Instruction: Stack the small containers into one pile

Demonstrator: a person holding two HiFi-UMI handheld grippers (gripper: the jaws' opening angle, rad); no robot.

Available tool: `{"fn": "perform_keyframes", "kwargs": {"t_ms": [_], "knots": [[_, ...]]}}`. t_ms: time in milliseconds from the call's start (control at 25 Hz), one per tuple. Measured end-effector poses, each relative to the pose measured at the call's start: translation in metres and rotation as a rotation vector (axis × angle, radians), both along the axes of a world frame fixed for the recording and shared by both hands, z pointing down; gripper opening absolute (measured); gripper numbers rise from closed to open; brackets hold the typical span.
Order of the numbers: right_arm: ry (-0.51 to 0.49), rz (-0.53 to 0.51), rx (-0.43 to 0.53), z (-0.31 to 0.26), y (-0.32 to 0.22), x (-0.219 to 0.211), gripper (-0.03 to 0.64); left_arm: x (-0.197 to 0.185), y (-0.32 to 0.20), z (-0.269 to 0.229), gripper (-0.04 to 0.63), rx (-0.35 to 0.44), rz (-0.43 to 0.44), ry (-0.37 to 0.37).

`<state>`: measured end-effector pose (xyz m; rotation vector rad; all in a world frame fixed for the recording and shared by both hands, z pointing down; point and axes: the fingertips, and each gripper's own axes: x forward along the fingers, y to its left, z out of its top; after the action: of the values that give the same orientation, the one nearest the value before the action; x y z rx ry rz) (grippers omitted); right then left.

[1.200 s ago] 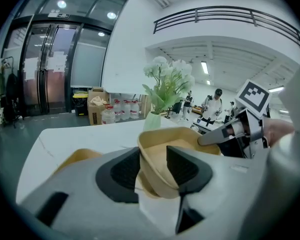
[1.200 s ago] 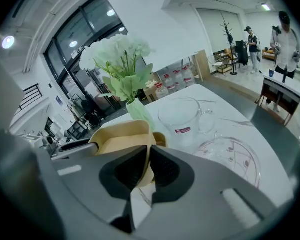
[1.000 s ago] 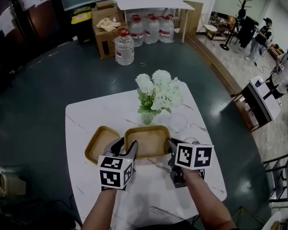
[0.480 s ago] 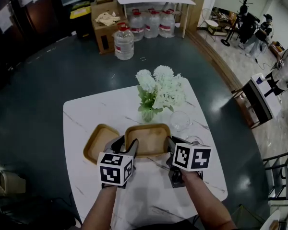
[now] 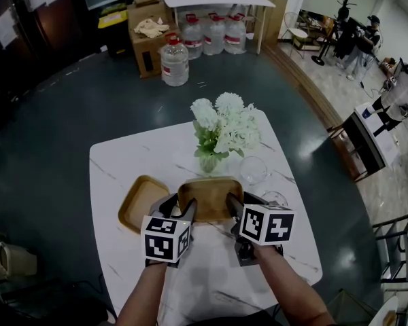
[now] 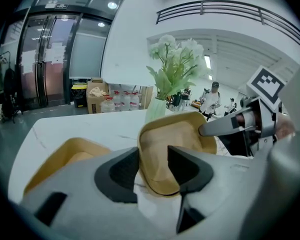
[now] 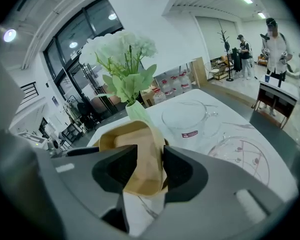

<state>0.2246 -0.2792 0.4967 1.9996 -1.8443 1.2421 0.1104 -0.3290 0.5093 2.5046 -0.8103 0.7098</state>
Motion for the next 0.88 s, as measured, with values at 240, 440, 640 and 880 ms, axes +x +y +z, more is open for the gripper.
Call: {"fn": "perform_keyframes", "kwargs": {"t_ms": [240, 440, 640, 880], "knots": [[-0.026, -0.017, -0.017, 0.001, -0.001, 0.002, 0.087, -0.007, 0.000, -0.002, 0.155, -0.033, -0.016, 0.001], [0.003, -0.028, -0.009, 0.001, -0.002, -0.001, 0.154, -0.007, 0.003, 0.006, 0.155, -0.045, -0.012, -0.038], [0.042, -0.032, 0.020, -0.006, -0.003, -0.001, 0.194, -0.011, 0.001, 0.000, 0.166, -0.015, -0.034, -0.034], [0.124, -0.040, 0.075, -0.025, 0.000, -0.002, 0.196, -0.017, 0.003, -0.013, 0.170, 0.029, -0.062, -0.011]]}}
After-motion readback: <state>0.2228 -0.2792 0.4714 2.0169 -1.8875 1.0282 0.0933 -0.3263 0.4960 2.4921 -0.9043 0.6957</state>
